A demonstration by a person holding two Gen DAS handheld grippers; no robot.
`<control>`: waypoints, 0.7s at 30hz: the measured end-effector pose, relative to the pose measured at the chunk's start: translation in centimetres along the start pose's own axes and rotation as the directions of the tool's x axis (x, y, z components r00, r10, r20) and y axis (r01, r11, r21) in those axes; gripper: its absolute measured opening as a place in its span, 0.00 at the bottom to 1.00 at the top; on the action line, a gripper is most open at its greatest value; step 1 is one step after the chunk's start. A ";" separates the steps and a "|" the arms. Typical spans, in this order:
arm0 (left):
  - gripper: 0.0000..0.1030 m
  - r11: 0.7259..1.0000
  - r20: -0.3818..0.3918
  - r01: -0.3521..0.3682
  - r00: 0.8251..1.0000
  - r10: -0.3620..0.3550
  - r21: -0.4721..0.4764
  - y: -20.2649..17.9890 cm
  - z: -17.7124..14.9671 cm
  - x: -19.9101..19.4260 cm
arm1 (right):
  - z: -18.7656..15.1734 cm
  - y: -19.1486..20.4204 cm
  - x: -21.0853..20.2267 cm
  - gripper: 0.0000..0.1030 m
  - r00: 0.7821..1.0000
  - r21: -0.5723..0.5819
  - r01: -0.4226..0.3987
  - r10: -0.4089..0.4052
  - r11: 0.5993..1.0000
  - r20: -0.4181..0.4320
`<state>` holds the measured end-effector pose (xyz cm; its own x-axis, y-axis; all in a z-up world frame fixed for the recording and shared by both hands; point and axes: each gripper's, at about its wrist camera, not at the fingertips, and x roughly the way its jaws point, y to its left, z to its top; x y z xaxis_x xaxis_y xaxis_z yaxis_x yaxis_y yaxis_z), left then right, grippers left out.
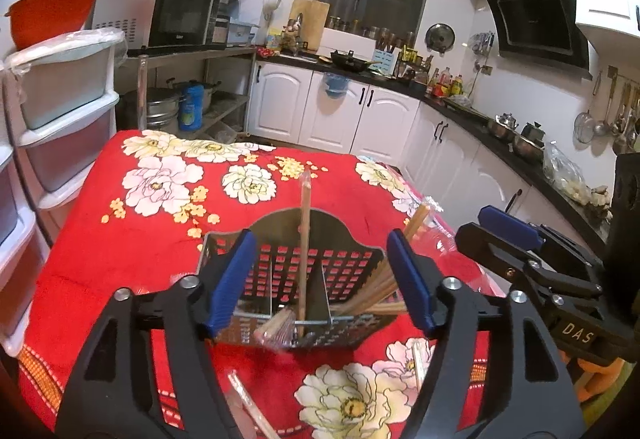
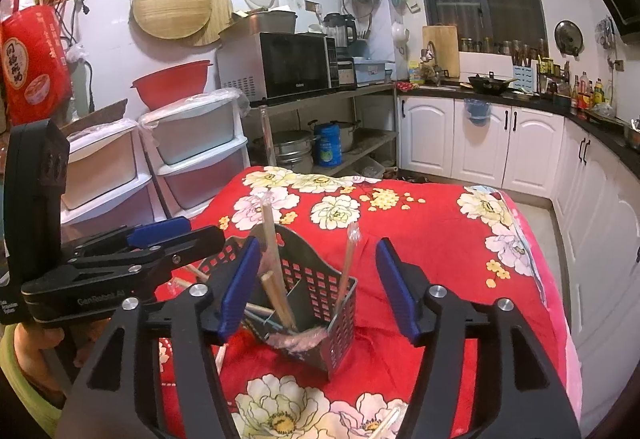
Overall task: Organize utensils
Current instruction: 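Withdraw both open tools from the caddy toward the loose bundles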
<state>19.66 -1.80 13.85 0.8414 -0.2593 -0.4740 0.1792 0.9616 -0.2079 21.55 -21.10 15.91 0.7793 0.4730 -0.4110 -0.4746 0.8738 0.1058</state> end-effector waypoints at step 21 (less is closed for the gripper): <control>0.89 0.999 -0.007 -0.038 0.999 0.038 0.011 0.7 -4.1 -3.5 | -3.8 1.0 -2.8 0.72 1.000 0.003 0.000 0.000 1.000 -0.029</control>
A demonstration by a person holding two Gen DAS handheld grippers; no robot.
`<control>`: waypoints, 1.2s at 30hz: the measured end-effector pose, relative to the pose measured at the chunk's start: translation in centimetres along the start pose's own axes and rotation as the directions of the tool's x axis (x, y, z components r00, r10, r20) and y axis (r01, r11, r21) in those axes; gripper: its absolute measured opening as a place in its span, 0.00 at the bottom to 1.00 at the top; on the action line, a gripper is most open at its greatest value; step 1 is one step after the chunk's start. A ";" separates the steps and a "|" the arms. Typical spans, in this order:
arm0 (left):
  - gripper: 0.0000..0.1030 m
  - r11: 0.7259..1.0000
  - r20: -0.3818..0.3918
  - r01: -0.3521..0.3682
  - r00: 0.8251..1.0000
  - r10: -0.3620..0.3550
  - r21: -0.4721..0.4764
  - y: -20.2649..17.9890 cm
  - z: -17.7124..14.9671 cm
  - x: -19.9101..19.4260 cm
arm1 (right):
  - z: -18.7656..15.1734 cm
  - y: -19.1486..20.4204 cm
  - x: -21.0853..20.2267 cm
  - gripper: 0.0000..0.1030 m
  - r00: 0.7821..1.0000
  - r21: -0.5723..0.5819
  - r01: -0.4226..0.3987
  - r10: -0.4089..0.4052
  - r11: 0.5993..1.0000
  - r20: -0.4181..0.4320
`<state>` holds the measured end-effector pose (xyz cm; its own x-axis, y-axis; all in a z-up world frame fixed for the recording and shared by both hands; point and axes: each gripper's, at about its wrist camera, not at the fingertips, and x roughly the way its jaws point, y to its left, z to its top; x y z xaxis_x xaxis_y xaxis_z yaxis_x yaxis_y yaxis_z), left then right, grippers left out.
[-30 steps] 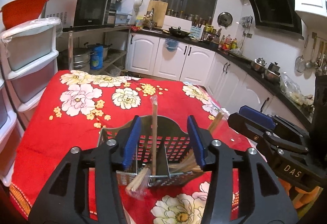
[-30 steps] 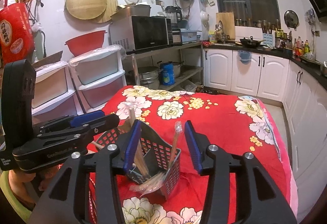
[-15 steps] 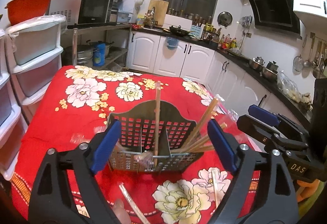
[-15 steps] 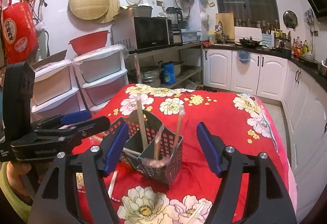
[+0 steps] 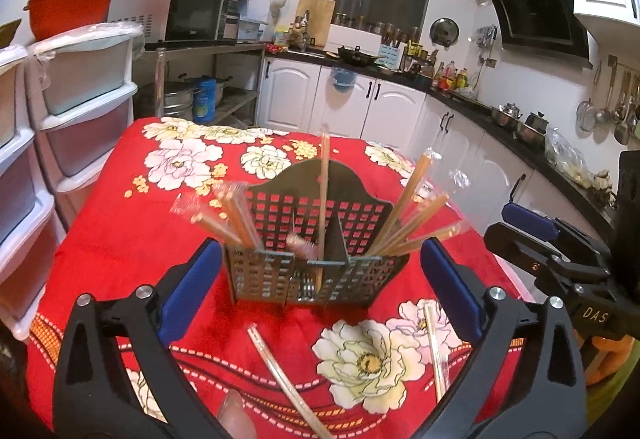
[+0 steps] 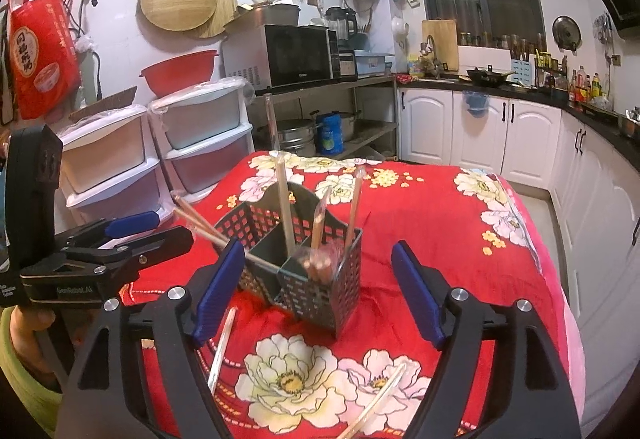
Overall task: Organize utensils
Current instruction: 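Withdraw both open tools from the caddy toward the loose bundles, then lower both tools onto wrapped chopstick bundles on the bedspread and close them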
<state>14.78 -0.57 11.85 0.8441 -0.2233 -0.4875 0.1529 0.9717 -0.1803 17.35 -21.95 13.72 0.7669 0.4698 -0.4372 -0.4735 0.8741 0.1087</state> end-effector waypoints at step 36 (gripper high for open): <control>0.89 0.998 -0.224 -0.017 0.974 0.004 -0.058 3.1 -8.5 3.3 | -9.6 -1.8 2.9 0.73 0.971 0.063 0.024 -0.009 0.998 -0.240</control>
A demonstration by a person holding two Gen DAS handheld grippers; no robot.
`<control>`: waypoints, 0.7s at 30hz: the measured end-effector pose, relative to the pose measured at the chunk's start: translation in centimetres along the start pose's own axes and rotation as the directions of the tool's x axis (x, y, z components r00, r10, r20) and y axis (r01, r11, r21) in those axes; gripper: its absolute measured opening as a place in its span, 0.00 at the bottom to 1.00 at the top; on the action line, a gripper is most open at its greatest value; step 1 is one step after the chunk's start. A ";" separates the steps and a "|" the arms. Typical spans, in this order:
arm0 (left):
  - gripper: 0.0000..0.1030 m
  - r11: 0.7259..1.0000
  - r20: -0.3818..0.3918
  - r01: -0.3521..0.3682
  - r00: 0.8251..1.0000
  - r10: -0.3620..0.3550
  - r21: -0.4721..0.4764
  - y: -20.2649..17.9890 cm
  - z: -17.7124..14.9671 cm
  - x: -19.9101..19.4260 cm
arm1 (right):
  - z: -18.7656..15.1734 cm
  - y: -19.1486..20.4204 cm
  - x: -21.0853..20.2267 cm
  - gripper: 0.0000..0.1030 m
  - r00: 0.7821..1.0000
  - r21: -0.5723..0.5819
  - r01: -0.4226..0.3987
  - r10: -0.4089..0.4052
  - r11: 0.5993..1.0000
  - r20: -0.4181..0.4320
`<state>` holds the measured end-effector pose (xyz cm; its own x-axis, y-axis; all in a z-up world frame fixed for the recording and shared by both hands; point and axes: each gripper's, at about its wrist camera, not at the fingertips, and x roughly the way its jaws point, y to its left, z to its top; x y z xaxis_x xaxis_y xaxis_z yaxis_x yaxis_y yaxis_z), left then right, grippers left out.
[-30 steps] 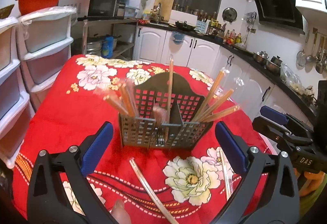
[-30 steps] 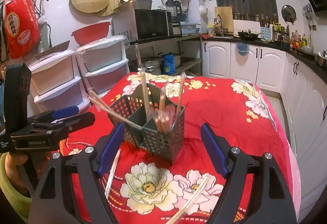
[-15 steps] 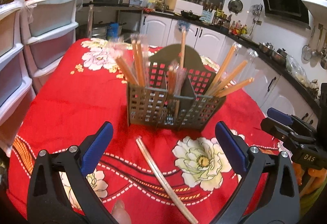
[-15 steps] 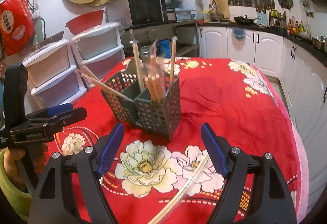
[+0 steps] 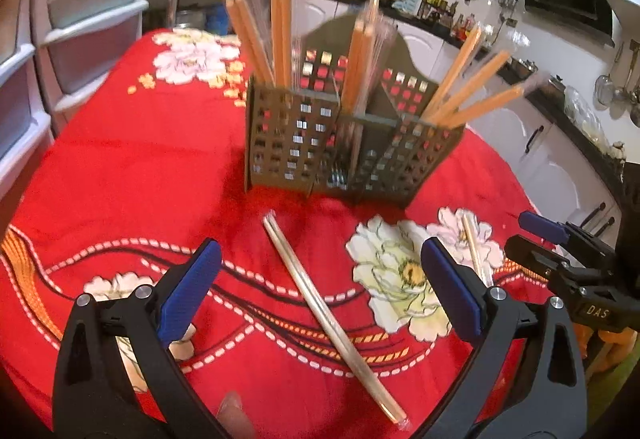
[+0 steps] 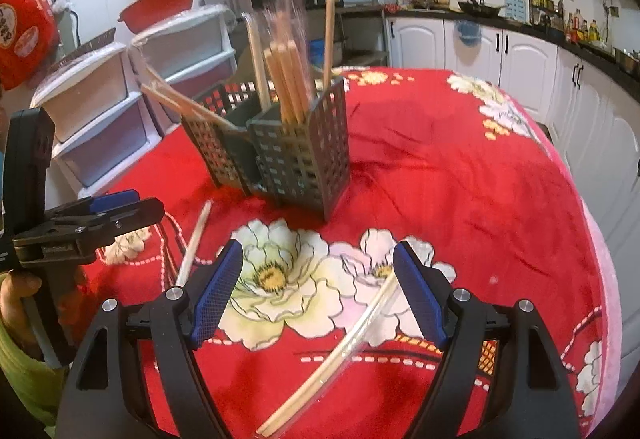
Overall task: Organize utensils
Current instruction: 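Lower both tools onto wrapped chopstick bundles on the bedspread and close them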
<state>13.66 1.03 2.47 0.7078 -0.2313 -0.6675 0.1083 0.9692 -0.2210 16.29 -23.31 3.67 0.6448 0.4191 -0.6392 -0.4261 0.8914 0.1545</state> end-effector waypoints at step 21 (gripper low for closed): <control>0.56 0.987 -0.167 0.039 0.984 -0.065 -0.153 2.8 0.1 6.2 | -1.2 -4.9 6.1 0.66 0.980 0.127 0.045 -0.019 0.991 -0.197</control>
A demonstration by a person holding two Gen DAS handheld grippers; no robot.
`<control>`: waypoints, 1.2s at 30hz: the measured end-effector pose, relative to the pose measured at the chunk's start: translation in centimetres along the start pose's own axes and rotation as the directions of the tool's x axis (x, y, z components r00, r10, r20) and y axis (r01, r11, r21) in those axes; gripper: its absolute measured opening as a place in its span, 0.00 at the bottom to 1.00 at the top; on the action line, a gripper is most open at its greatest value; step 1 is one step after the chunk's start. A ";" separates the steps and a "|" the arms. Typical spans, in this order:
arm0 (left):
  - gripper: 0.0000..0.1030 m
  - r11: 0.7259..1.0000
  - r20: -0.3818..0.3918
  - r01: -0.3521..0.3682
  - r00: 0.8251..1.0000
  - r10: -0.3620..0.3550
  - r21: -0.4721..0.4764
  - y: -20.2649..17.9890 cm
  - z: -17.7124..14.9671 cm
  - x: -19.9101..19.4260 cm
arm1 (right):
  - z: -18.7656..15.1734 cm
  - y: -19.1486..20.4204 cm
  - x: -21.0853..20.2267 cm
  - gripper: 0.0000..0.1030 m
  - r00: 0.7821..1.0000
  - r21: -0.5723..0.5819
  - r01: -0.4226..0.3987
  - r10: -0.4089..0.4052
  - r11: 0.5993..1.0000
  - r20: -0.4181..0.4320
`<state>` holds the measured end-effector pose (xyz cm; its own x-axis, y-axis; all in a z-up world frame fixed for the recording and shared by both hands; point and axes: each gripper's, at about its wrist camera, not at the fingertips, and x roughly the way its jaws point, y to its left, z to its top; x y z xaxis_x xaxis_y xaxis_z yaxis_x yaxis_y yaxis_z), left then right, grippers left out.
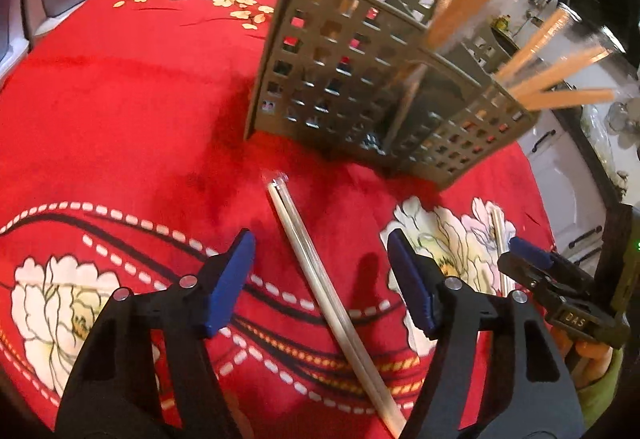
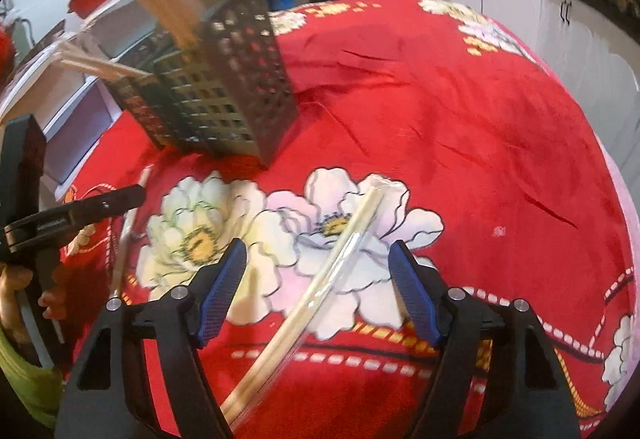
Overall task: Organize utensils
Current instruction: 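Lower both tools onto wrapped chopstick bundles on the bedspread and close them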
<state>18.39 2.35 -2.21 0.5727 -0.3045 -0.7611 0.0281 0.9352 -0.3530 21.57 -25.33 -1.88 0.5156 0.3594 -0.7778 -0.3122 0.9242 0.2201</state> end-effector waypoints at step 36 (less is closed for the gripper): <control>0.04 0.994 0.040 -0.110 0.993 0.111 -0.022 2.5 3.9 2.5 | 3.1 -1.2 2.7 0.13 1.000 0.030 0.012 -0.011 0.999 -0.025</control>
<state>23.11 4.66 -2.83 0.6047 -0.1915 -0.7731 -0.0530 0.9589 -0.2789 25.83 -25.04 -2.42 0.4991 0.3461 -0.7945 -0.2824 0.9317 0.2284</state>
